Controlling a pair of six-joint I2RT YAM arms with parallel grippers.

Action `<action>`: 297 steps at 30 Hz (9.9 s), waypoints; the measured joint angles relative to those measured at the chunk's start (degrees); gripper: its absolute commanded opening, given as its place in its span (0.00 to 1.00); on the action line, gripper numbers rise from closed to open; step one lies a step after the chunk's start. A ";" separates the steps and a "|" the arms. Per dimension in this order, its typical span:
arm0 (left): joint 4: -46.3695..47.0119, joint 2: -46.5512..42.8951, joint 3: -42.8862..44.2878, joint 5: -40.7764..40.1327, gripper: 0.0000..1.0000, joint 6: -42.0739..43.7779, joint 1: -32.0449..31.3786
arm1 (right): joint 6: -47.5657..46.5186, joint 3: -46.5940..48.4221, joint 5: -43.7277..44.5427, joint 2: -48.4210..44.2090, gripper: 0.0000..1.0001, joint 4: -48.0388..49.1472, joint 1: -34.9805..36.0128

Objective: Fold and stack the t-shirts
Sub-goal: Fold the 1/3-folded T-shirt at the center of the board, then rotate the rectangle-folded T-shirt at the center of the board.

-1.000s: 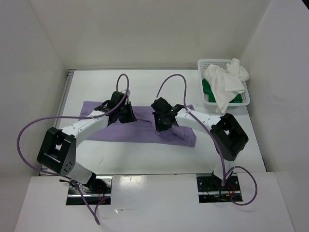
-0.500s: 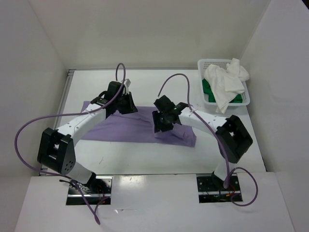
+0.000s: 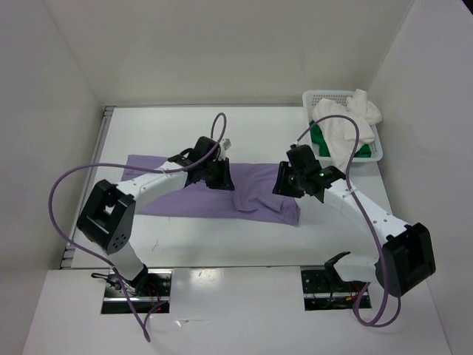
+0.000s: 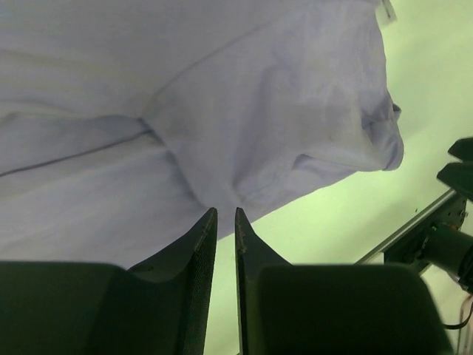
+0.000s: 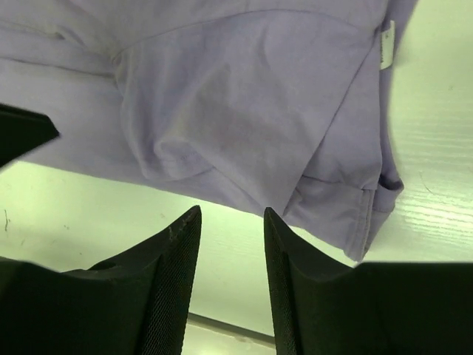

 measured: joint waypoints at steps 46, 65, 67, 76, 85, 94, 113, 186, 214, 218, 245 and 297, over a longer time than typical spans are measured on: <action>6.64 16.48 7.19 1.68 0.23 -1.25 -4.33 | 7.39 -15.37 -7.69 5.33 0.43 17.99 -3.17; 6.56 16.50 7.19 1.70 0.23 -1.25 -4.33 | 6.60 -12.66 -7.69 4.61 0.71 13.27 -0.48; 6.58 16.48 7.19 1.68 0.23 -1.22 -4.33 | 6.67 -12.66 -6.86 5.49 0.71 12.96 -0.33; 6.40 16.50 7.19 1.68 0.23 -1.22 -4.33 | 7.67 -12.66 -5.16 6.43 0.29 12.96 -0.26; 4.35 16.50 8.59 1.86 0.23 0.13 -3.98 | 7.17 -7.21 -10.19 6.62 0.13 9.51 -0.26; -1.25 16.46 13.14 3.23 0.25 4.85 0.48 | 7.19 -4.94 -24.50 3.54 0.13 5.11 -2.25; -6.49 13.42 12.07 2.97 0.37 9.81 3.23 | 10.01 -4.07 -3.21 0.96 0.34 -2.45 -3.61; 0.81 6.38 -2.36 6.51 0.03 -0.98 -4.22 | 7.06 5.27 11.89 24.76 0.02 16.74 -11.10; -5.49 -2.73 -1.86 0.66 0.51 4.79 12.61 | 4.79 10.05 9.88 18.14 0.01 16.50 -11.41; -2.93 -1.95 -0.83 -0.57 0.26 4.26 22.03 | 4.68 8.61 8.55 17.14 0.01 16.70 -9.42; 6.95 15.63 2.95 -3.89 0.25 0.39 46.16 | 8.11 12.81 1.86 37.77 0.01 24.57 -3.78; -10.19 -11.74 -1.29 0.26 0.11 4.70 29.44 | 2.71 62.53 3.56 69.00 0.04 13.51 -2.38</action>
